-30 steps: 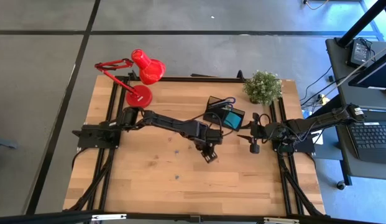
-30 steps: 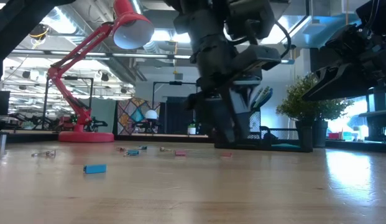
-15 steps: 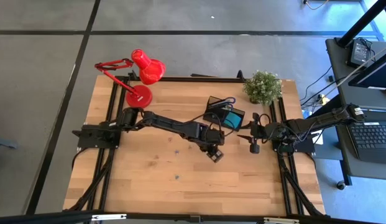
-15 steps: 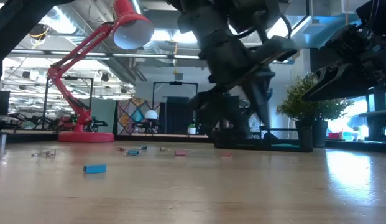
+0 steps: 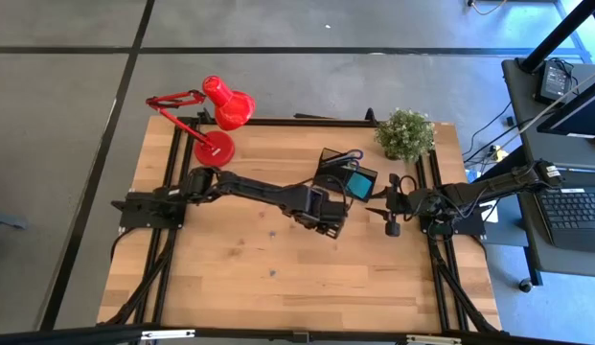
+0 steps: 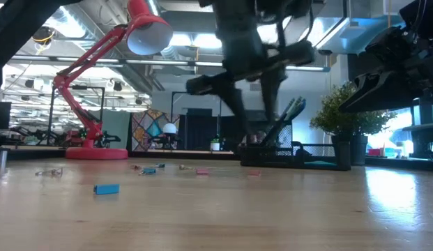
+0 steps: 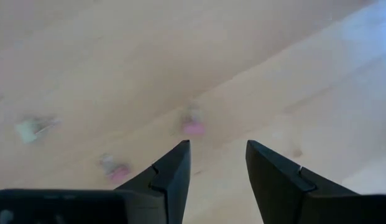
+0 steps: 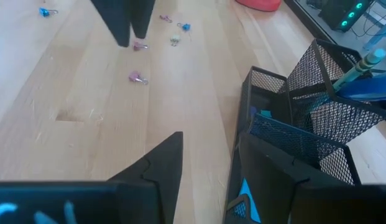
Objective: Pick and place office supplies into organizer
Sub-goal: Put the pink binder clip into the black desk organizer
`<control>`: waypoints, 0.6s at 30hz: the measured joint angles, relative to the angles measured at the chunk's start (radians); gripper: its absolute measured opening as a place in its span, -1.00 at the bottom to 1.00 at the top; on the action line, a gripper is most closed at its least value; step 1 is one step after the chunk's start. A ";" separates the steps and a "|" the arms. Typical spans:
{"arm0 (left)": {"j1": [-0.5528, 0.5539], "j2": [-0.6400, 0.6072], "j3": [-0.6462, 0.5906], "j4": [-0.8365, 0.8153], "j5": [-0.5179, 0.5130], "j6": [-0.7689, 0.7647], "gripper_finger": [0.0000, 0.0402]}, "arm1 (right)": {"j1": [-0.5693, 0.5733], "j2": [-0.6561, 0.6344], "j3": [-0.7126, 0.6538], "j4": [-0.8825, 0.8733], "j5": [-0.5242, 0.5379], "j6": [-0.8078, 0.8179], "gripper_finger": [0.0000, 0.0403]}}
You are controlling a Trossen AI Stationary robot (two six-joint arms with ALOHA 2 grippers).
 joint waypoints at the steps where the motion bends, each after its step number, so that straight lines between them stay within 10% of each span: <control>1: 0.001 0.012 0.000 -0.008 0.012 -0.011 -0.26 | 0.000 0.000 0.000 0.000 0.000 0.000 -0.20; 18: 0.009 0.072 -0.001 0.009 0.010 -0.009 -0.25 | 0.000 0.000 0.000 0.008 0.000 -0.002 -0.20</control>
